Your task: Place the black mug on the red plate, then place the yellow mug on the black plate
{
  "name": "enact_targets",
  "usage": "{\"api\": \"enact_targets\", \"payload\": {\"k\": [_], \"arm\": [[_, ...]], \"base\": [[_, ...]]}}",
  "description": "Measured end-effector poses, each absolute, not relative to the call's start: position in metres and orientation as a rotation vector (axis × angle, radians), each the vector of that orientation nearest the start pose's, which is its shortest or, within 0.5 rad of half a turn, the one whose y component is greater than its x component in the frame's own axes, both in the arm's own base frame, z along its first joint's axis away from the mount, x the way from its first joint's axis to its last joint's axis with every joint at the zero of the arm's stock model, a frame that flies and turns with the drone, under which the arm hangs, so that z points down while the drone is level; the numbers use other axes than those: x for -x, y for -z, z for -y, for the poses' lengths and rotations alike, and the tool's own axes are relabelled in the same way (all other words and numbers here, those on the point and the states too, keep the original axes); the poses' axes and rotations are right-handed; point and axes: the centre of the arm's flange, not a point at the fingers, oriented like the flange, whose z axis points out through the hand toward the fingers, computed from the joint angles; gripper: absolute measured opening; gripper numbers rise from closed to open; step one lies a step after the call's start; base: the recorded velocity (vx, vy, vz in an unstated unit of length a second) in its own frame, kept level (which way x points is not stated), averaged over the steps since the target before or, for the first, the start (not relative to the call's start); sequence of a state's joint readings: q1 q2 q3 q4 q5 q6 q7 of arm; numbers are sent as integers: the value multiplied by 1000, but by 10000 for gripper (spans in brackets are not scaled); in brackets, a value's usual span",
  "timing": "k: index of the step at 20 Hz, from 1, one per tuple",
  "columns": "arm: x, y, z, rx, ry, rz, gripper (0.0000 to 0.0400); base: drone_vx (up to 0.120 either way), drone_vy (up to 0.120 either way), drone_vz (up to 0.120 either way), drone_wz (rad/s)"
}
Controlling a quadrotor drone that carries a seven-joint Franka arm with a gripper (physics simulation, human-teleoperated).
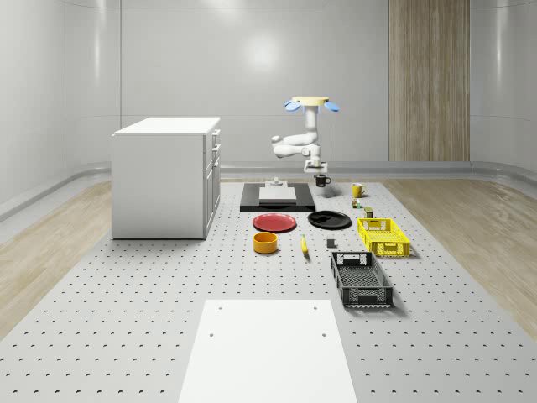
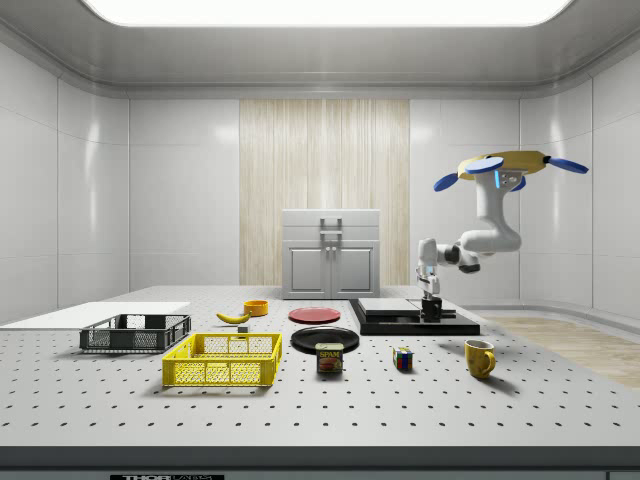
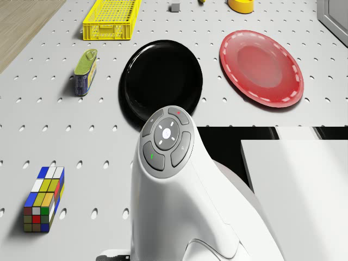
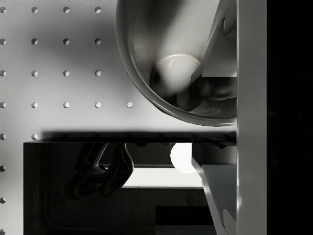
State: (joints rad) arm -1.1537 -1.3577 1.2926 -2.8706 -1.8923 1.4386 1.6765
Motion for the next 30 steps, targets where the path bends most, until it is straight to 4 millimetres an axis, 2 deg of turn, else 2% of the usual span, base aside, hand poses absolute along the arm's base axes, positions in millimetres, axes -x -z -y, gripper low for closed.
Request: {"api": "enact_targets", "payload": {"k": [30], "arm": [[-307,-503,8,-1,-785,2,110]], "base": [[120,-120,4,0]]}}
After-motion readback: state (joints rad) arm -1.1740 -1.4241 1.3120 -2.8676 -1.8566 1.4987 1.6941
